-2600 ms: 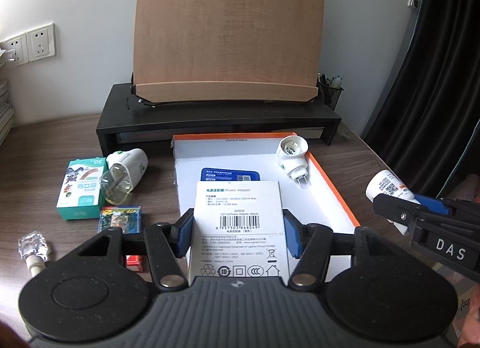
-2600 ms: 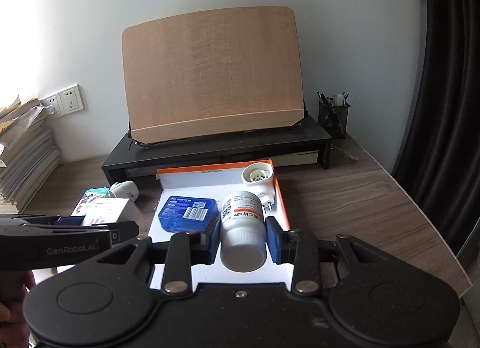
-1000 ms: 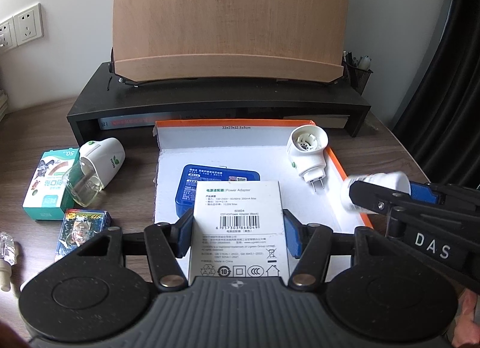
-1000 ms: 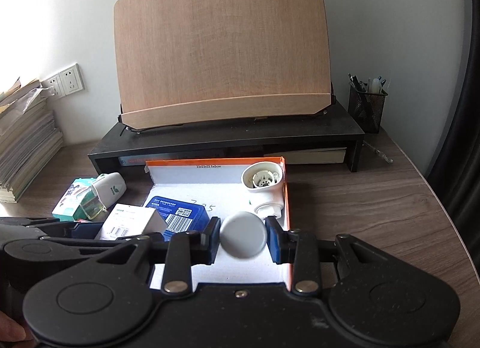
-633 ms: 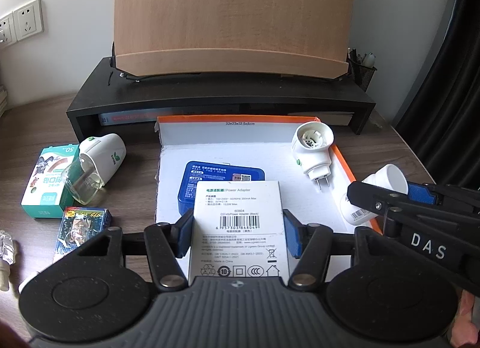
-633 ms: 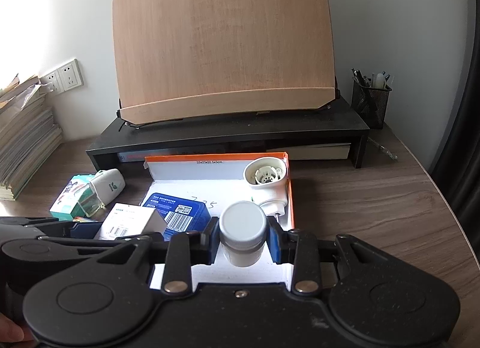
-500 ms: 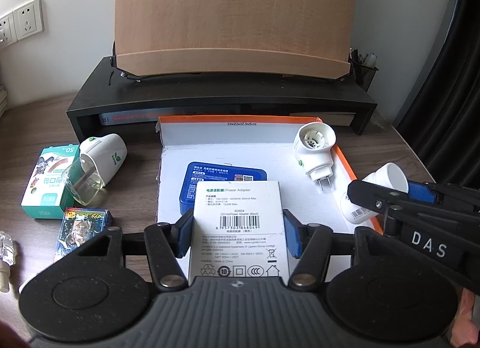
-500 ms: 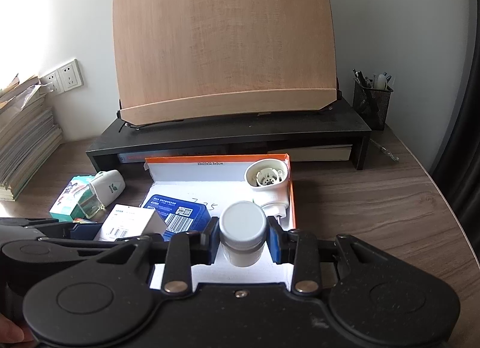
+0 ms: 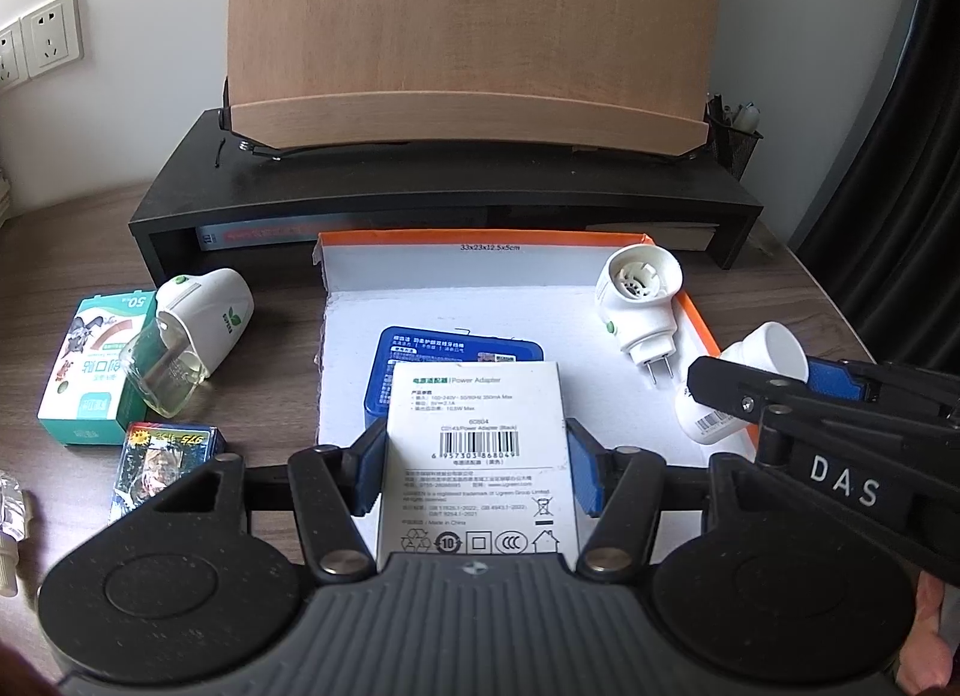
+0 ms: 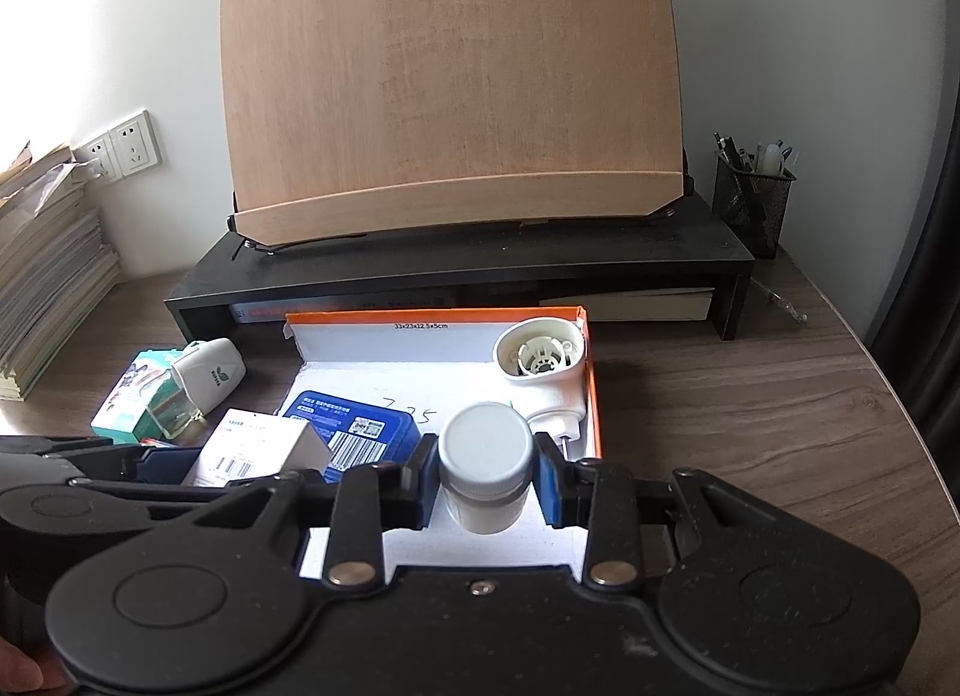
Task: Organize rigid objects
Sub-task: 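Carry the adapter box with the left tool while the right tool carries the pill bottle, then lower the adapter box into the box with the left tool while the right tool opens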
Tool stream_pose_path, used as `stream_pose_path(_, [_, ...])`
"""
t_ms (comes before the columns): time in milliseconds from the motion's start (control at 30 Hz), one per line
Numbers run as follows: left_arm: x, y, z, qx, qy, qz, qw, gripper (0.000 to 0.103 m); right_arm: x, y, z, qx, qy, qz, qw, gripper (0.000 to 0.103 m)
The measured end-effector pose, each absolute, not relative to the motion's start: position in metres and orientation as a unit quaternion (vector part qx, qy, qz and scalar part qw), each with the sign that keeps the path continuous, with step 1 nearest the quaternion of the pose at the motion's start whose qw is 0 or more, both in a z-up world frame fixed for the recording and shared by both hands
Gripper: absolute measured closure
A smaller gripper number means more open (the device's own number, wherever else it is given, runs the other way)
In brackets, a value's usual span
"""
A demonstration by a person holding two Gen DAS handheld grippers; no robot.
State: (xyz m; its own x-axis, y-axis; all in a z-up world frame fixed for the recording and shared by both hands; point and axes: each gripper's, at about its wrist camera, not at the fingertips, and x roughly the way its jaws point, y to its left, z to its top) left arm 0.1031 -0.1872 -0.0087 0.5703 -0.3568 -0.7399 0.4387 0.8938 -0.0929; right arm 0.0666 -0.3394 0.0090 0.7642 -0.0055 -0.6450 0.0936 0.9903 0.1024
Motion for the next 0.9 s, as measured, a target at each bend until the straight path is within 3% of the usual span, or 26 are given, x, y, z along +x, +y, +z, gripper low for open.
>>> stream_pose_path(900, [0.116, -0.192, -0.021, 0.048, 0.425, -0.221, 0.876, 0.043, 0.088, -0.337, 0.000, 0.055, 0.357, -0.029, 0.932, 0.063])
